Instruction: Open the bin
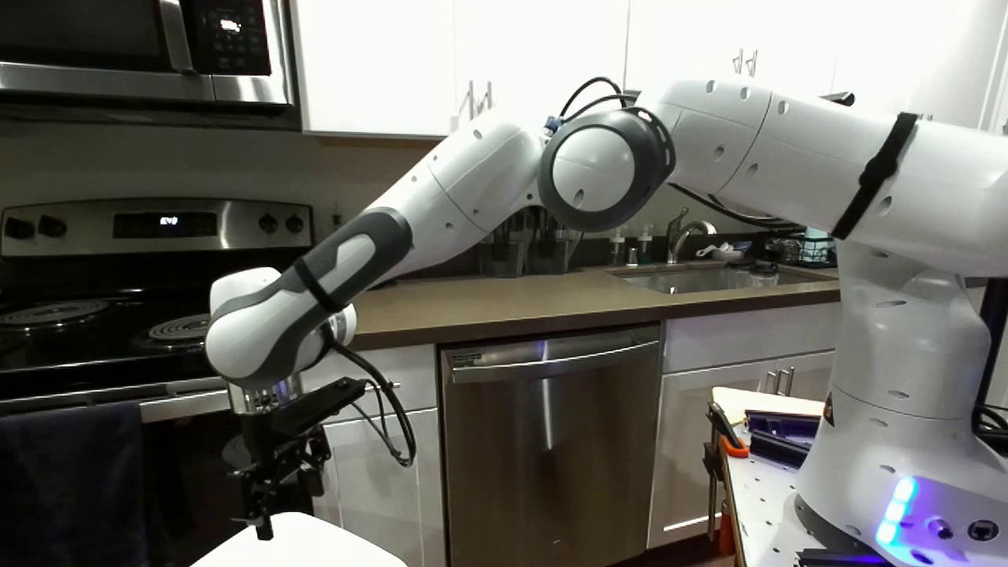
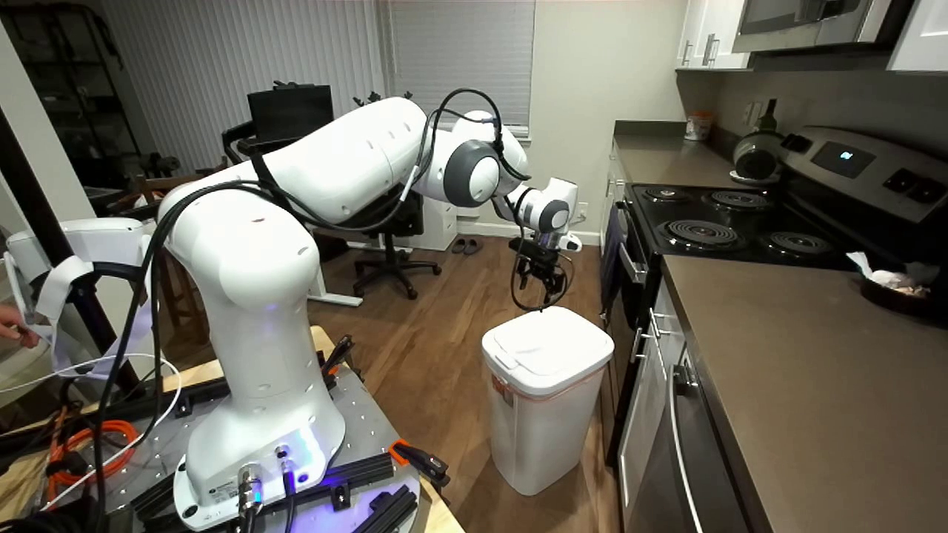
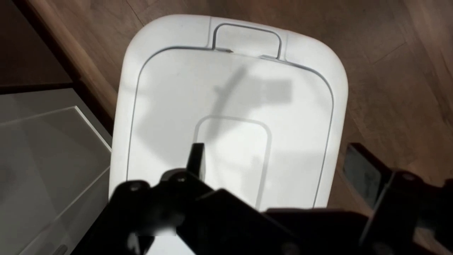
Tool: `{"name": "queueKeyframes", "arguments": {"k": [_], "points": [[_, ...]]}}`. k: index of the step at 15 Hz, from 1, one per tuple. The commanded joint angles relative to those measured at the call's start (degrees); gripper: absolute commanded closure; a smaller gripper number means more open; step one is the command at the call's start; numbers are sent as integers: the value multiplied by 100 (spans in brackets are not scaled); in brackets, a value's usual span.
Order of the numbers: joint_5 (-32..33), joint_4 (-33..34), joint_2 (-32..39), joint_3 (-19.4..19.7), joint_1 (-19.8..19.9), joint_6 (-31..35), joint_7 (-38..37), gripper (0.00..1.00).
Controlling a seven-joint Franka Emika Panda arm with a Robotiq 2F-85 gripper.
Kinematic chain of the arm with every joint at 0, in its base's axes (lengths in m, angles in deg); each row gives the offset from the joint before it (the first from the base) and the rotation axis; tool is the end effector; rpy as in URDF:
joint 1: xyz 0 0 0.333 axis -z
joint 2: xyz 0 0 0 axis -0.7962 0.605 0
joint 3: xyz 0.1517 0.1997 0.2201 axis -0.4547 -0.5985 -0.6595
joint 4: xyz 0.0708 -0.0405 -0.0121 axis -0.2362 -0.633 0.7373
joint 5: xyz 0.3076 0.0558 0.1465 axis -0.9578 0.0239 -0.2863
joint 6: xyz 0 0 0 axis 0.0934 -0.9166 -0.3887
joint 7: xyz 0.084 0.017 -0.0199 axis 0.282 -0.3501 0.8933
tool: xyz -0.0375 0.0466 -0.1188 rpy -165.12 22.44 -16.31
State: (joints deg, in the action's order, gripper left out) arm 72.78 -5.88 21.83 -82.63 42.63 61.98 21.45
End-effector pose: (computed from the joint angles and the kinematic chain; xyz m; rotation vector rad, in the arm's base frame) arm 0.7028 0.1608 0.0761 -3.0694 -0.1172 0.2631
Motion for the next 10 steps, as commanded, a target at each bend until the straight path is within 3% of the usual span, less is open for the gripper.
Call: {"name": "queueKeyframes", "arguments": {"k": [1,5,8,9,10], "points": [[99,582,661,103,-124,-53,-4,0],[127,923,1309,166,-311,326,-123,0],[5,541,1425,81,-434,899,-102,0],[-17,543,1517,87,-476,1060,-164,3],[-15,245,1398,91,-513,1308,-279,21]]}}
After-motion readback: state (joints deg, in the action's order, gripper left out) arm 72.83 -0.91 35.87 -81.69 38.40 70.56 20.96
